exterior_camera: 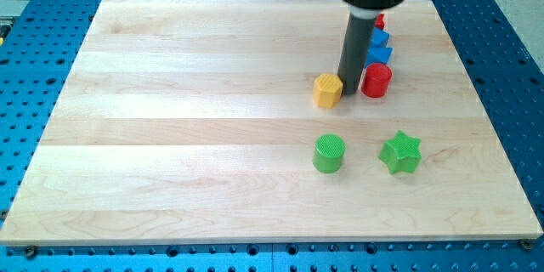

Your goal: Bring the hexagon at the left side of the green circle

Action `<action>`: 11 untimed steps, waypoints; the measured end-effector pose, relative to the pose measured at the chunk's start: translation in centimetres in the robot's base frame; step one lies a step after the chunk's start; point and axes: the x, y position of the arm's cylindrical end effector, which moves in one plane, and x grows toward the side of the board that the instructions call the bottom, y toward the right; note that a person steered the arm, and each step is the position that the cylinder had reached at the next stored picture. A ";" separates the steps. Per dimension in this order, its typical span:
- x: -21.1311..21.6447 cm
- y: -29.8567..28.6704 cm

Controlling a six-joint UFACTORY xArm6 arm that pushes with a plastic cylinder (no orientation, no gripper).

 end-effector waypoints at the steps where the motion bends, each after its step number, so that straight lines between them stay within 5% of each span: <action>1: 1.4 -4.6; 2: 0.1 -10.4; 3: -5.7 -9.1; 4: -3.0 -15.7; 5: 2.9 -12.3; 7: 2.9 -15.9; 8: 6.5 -13.4; 11: 7.7 -12.1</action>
